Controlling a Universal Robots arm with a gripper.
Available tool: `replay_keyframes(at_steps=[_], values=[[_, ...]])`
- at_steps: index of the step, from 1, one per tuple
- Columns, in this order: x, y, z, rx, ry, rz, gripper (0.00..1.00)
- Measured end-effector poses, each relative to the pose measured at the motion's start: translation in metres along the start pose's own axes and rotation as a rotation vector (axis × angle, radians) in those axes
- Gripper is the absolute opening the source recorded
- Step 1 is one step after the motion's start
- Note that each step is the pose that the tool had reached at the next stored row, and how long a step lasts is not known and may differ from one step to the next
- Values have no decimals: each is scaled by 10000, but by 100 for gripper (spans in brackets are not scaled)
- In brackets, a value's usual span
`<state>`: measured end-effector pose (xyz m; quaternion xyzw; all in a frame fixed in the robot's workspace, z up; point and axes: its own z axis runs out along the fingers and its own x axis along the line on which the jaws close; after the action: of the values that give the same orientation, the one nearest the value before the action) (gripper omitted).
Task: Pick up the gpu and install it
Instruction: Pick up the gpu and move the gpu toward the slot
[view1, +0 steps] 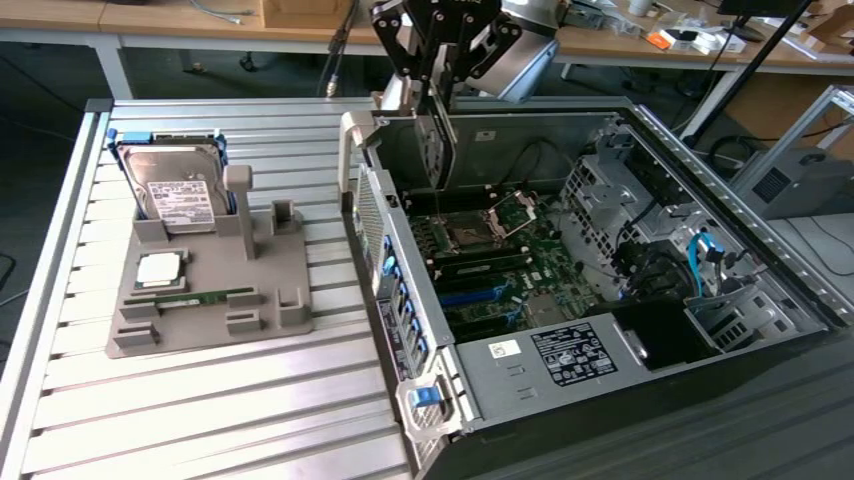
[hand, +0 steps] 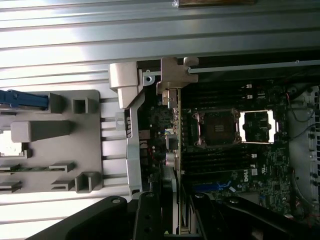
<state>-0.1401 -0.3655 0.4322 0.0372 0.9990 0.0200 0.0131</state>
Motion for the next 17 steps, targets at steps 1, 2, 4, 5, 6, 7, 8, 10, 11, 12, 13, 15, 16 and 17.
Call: replay_keyframes(at_steps=[1,2,4,5,6,7,8,10,11,12,13,15,16,17], values=[[-5,0,0,1,0,0,27],[-11,1,0,0,0,1,27],[-19,1,0,0,0,0,27],[-24,2,1,0,0,0,27],[-28,2,1,0,0,0,27],[-32,2,1,0,0,0,27],[-38,3,1,0,0,0,27],[-48,4,1,0,0,0,27],[-57,4,2,0,0,1,27],[-61,4,2,0,0,1,27],[-66,5,2,0,0,1,27],[-75,6,2,0,0,1,27],[-80,6,2,0,0,0,27],[-83,6,2,0,0,0,27]])
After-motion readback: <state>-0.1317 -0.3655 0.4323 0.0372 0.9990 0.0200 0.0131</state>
